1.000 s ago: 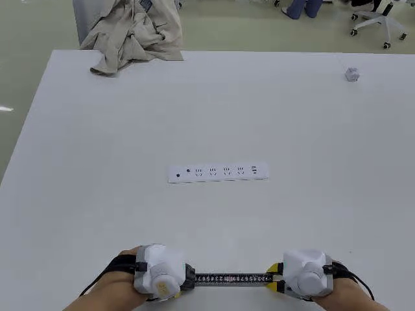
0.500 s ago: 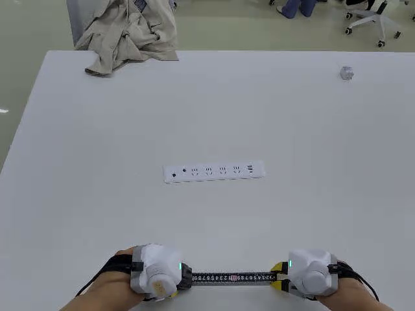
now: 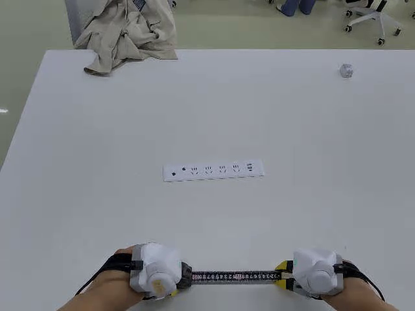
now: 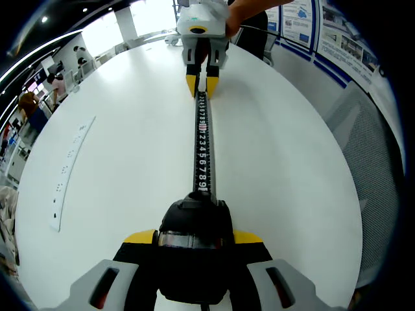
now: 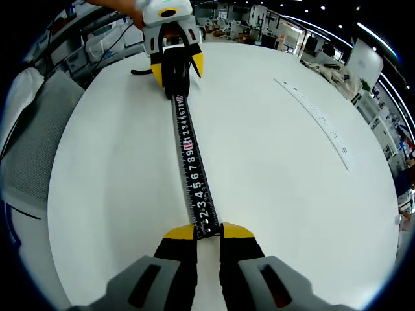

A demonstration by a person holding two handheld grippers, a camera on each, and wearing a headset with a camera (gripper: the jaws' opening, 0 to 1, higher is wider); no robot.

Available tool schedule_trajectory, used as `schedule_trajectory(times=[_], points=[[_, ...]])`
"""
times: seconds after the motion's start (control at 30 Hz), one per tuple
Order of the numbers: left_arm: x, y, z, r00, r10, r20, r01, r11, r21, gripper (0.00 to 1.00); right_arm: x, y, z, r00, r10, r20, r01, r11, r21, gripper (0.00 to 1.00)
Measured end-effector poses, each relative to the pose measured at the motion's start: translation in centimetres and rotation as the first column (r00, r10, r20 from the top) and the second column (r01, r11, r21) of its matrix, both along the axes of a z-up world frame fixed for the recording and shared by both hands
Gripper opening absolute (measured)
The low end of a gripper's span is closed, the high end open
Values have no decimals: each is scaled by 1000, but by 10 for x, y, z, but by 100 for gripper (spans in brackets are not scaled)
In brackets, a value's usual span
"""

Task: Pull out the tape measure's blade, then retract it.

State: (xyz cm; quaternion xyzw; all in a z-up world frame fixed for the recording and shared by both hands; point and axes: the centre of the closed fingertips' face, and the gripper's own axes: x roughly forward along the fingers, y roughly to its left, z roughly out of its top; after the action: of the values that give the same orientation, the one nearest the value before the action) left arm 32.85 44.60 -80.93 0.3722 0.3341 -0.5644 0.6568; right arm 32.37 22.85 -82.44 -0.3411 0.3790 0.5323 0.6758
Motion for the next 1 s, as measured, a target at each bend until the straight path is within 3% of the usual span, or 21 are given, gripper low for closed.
schedule_trajectory(times=[1.0], points=[[-1,1,0,1000,0,0,0,1000,2,39,-1,-20,1,1000,-24,6,24,999,-24,11]])
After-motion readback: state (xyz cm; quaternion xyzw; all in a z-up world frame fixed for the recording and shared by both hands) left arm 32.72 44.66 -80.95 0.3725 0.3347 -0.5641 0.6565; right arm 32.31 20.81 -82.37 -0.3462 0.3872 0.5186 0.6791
